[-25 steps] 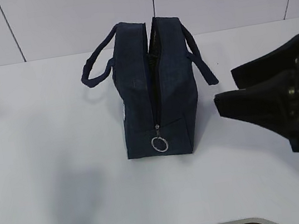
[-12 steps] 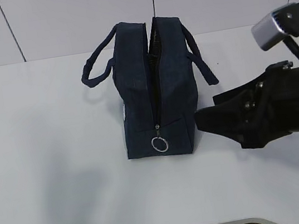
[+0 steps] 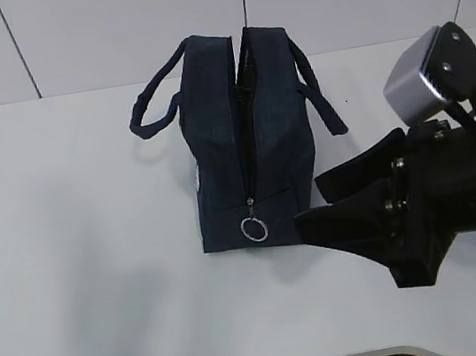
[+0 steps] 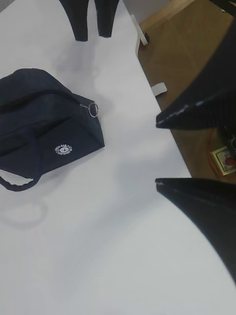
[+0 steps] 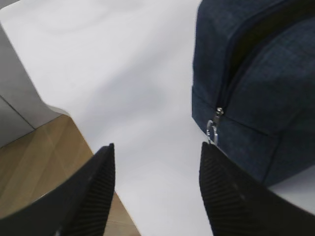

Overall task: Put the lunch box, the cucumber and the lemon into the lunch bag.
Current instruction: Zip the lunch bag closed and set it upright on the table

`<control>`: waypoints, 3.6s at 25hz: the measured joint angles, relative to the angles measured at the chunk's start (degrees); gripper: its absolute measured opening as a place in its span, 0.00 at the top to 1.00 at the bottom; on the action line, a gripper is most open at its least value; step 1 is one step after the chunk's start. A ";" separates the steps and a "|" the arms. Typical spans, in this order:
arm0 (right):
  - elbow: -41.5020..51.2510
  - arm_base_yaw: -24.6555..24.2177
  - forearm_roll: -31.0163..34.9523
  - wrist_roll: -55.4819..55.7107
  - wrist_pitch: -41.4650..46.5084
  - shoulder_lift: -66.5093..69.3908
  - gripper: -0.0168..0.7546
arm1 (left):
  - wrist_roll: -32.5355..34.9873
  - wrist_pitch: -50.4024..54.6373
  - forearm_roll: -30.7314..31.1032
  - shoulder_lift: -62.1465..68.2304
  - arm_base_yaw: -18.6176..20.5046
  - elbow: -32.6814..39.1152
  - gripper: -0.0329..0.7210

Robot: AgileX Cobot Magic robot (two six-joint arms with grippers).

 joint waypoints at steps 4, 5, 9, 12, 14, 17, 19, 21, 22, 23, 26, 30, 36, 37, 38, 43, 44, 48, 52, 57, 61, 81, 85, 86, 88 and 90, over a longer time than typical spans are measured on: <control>0.00 0.00 -0.43 -2.77 1.65 0.00 0.41 | 0.00 0.00 -0.99 0.00 0.00 0.09 0.64; 0.00 0.00 -0.43 -3.63 1.65 0.00 0.41 | 0.00 0.00 -0.99 0.00 0.00 0.09 0.64; 0.00 0.00 -0.43 -8.34 1.65 1.40 0.41 | 0.00 0.00 -1.05 0.00 0.00 0.09 0.64; 0.00 0.00 0.82 -11.58 1.65 4.51 0.41 | 0.00 0.00 -1.13 0.00 0.00 0.09 0.64; 0.00 0.00 3.24 -13.58 1.65 6.94 0.41 | 0.00 0.00 -1.13 0.00 0.00 0.09 0.64; 0.00 0.00 8.89 -19.01 1.65 10.60 0.41 | 0.00 0.00 -1.13 0.00 0.00 0.09 0.64; -0.22 0.00 10.89 -21.42 1.65 13.17 0.41 | 0.00 0.00 -1.13 0.00 0.00 0.09 0.64; -0.83 0.00 11.57 -22.28 1.65 15.60 0.41 | 0.00 0.00 -1.13 0.00 0.00 0.09 0.64; -1.05 0.00 11.84 -22.39 1.65 16.89 0.41 | 0.00 0.00 -1.13 0.00 0.00 0.09 0.64; -1.20 0.00 11.97 -22.67 1.65 18.09 0.41 | 0.00 0.00 -1.13 0.00 0.00 0.09 0.64; -2.01 0.00 12.20 -23.45 1.65 20.94 0.41 | 0.00 0.00 -1.13 0.00 0.00 0.09 0.64; -4.13 0.00 12.34 -23.61 1.65 24.70 0.41 | 0.00 0.00 -1.19 0.00 0.00 0.09 0.64; -8.07 0.00 12.42 -23.72 1.78 28.84 0.41 | 0.00 0.00 -1.19 0.00 0.00 0.09 0.64; -8.67 0.00 12.42 -23.72 1.78 29.30 0.41 | 0.00 0.00 -1.19 0.00 0.00 0.09 0.64; -9.27 0.00 12.42 -23.83 1.78 29.54 0.41 | 0.00 0.00 -1.19 0.00 0.00 0.09 0.64; -10.45 0.00 12.42 -24.05 1.78 30.60 0.41 | 0.00 0.00 -1.19 0.00 0.00 0.09 0.64; -10.49 0.00 12.42 -24.15 2.04 30.64 0.41 | 0.00 0.00 -1.19 0.00 0.00 0.09 0.64; -10.49 0.00 12.42 -24.80 4.67 30.91 0.41 | 0.00 0.00 -1.19 0.00 0.00 0.09 0.64; -10.59 0.00 12.42 -25.47 5.32 31.62 0.41 | 0.00 0.00 -1.19 0.00 0.00 0.09 0.64; -10.84 0.00 12.42 -25.59 5.99 32.67 0.41 | 0.00 0.00 -1.19 0.00 0.00 0.09 0.64; -11.62 0.00 12.42 -25.59 6.03 32.80 0.41 | 0.00 0.00 -1.19 0.00 0.00 0.09 0.64; -12.97 0.00 12.42 -25.63 5.48 32.89 0.41 | 0.00 0.00 -1.19 0.00 0.00 0.09 0.64; -12.97 0.00 12.42 -25.63 5.48 33.46 0.41 | 0.00 0.00 -1.19 0.00 0.00 0.09 0.64; -12.97 0.00 12.42 -25.63 5.48 33.97 0.41 | 0.00 0.00 -1.19 0.00 0.00 0.09 0.64; -12.97 0.00 12.42 -25.63 5.48 34.92 0.41 | 0.00 0.00 -1.19 0.00 0.00 0.09 0.64; -12.97 0.00 12.42 -25.72 5.48 35.23 0.41 | 0.00 0.00 -1.19 0.00 0.00 0.09 0.64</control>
